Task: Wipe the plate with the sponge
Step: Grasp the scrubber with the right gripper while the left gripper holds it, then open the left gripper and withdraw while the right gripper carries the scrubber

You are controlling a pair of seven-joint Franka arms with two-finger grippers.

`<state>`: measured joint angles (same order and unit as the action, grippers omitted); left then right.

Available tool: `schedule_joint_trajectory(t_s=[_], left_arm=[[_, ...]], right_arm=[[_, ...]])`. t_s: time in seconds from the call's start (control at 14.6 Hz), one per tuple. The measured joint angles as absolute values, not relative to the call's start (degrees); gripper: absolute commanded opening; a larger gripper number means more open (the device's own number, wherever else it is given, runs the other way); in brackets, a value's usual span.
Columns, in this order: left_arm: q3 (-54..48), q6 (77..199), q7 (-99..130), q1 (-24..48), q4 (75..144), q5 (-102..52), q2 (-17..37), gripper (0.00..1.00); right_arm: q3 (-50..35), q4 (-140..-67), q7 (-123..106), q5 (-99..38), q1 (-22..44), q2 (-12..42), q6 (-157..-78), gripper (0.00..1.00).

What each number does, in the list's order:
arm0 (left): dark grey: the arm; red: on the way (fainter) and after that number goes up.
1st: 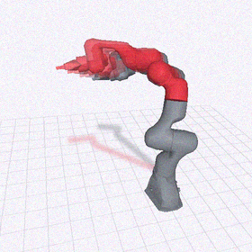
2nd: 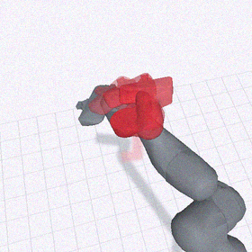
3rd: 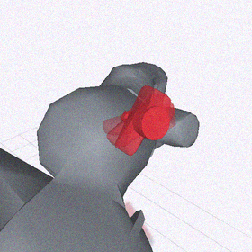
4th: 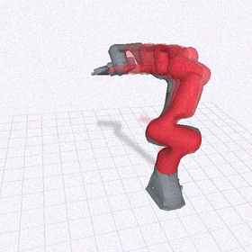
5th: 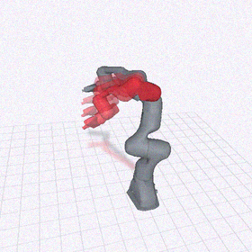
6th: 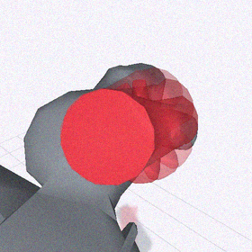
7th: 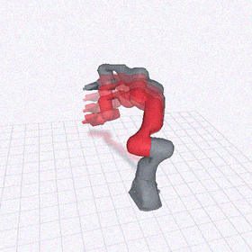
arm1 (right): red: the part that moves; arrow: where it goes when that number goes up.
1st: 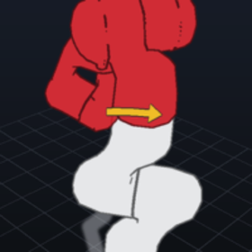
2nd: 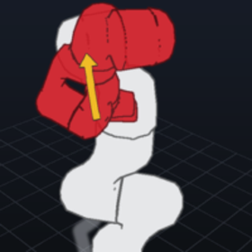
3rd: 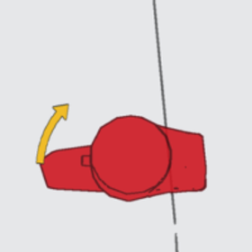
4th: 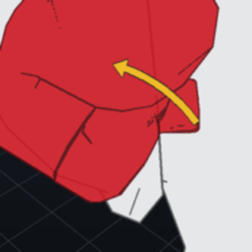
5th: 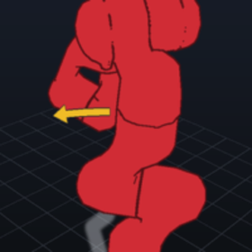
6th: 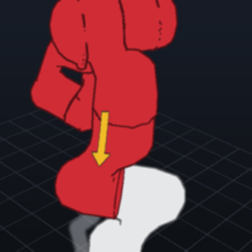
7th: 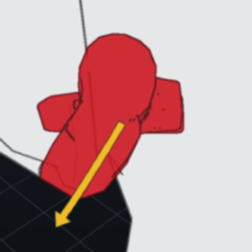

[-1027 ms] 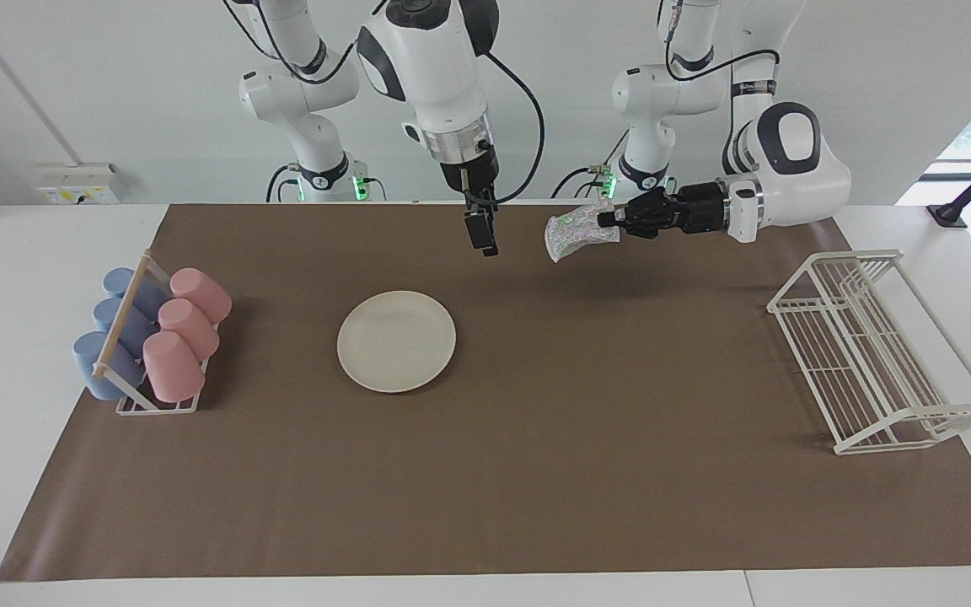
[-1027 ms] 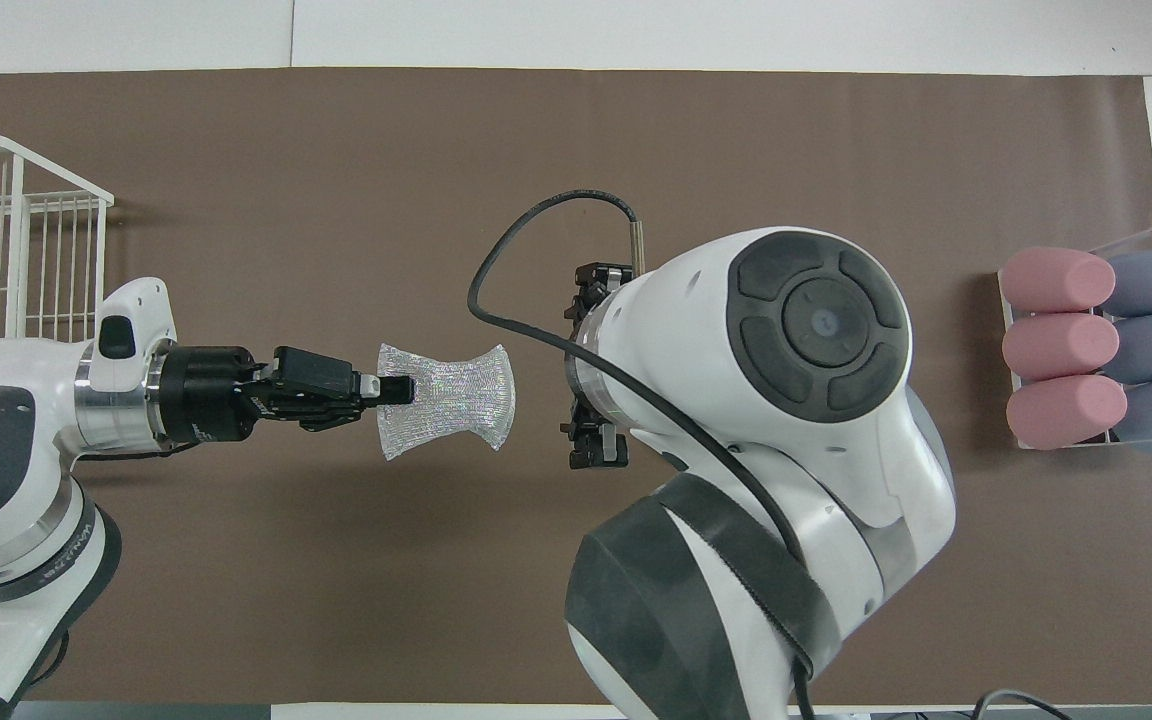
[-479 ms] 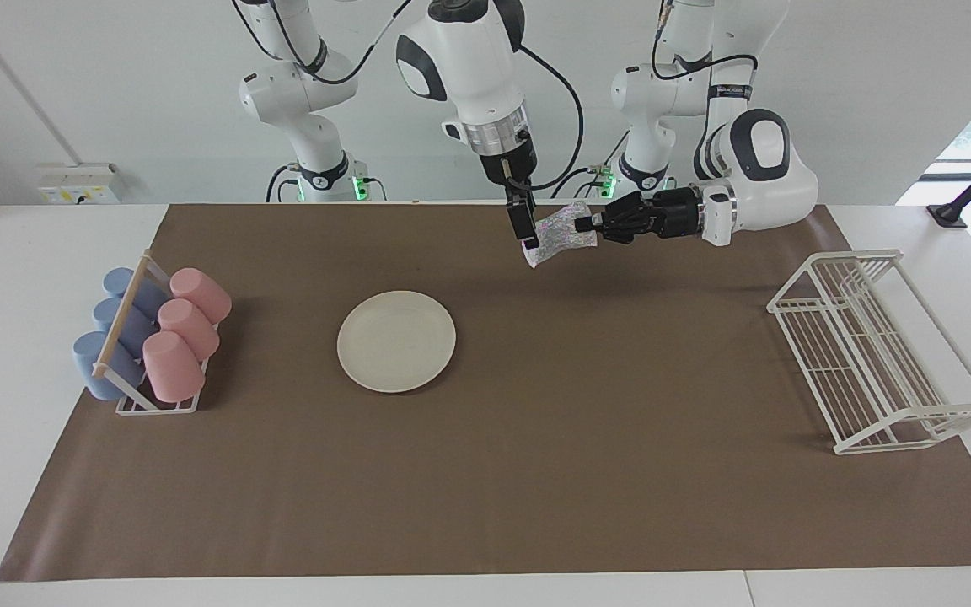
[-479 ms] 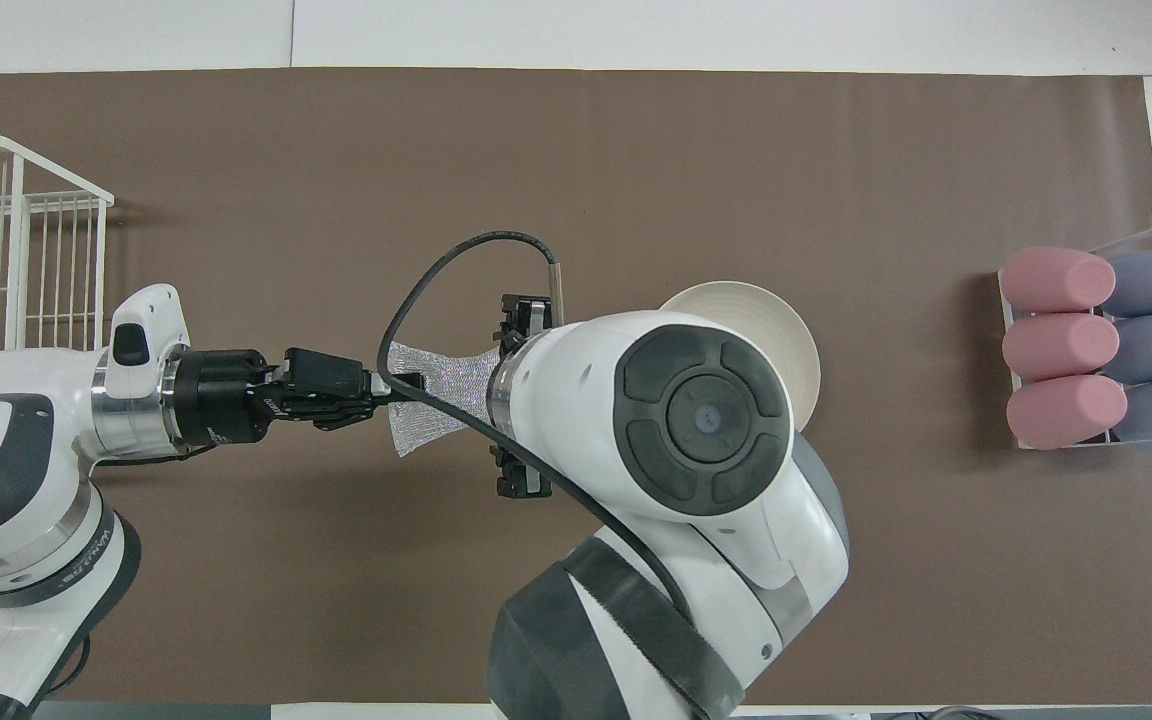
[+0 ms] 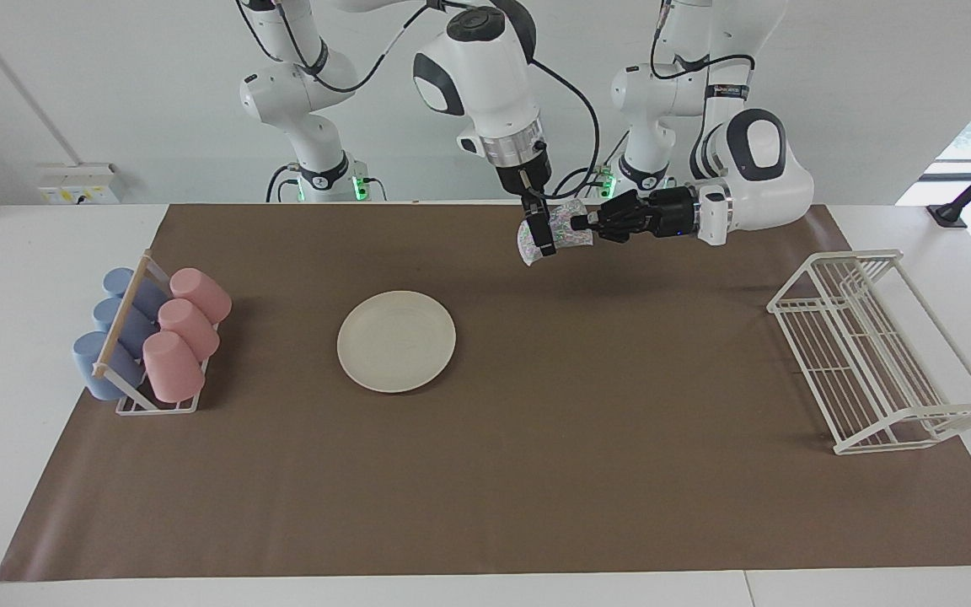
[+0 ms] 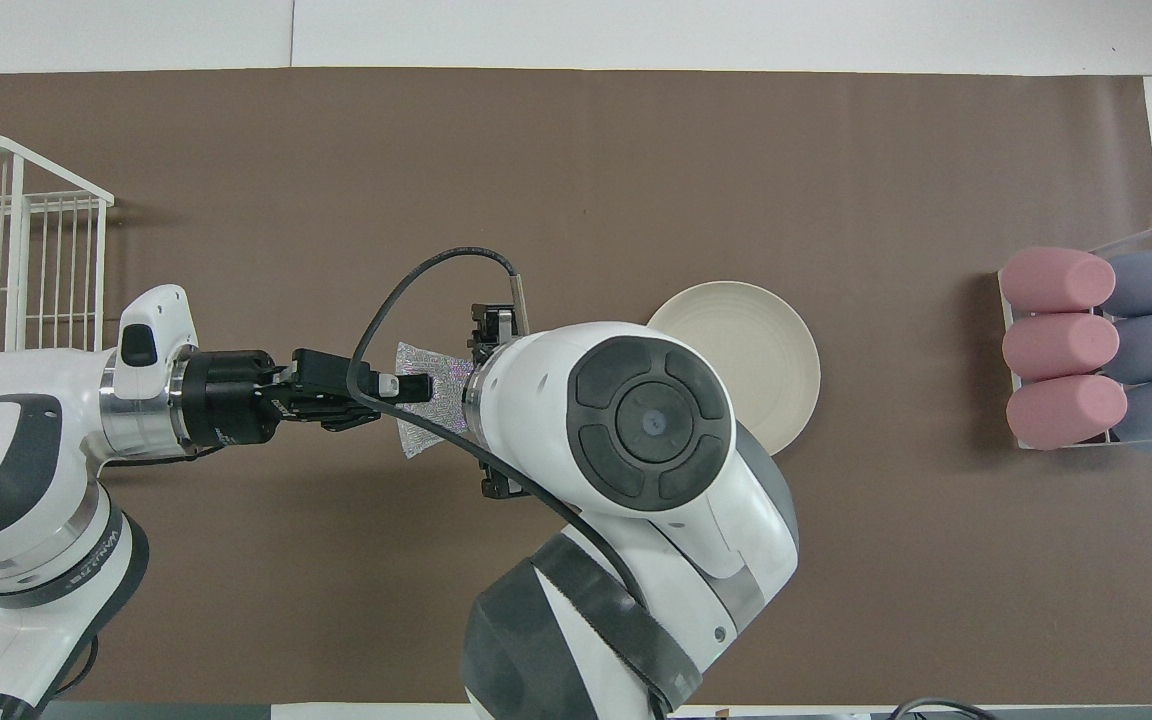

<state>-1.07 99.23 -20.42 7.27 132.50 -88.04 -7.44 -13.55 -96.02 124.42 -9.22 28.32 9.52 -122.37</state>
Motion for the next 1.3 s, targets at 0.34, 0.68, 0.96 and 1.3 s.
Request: schedule_joint_trajectory(t_s=[0.34, 0.68, 0.96, 1.3], left_arm=[[-1.1, 99.2, -20.5, 7.3, 132.9, -88.0, -7.5, 0.0], [-1.2, 99.2, -20.5, 7.3, 133.1, -88.0, -7.6, 1.0], [-1.2, 99.2, -20.5, 7.3, 133.1, -88.0, -7.7, 1.0], [-1.2, 99.5, -20.5, 7.3, 133.2, -86.1, -7.8, 1.0]], right_arm=[[-13.5, -96.0, 123.2, -9.2, 28.3, 9.5, -122.4, 0.0], [-13.6, -96.0, 123.2, -9.2, 28.3, 9.5, -122.4, 0.0], [-13.5, -96.1, 123.1, -9.2, 28.3, 9.5, -122.3, 0.0], [-13.1, -100.6, 108.2, -9.0, 20.7, 9.3, -123.1, 0.0]])
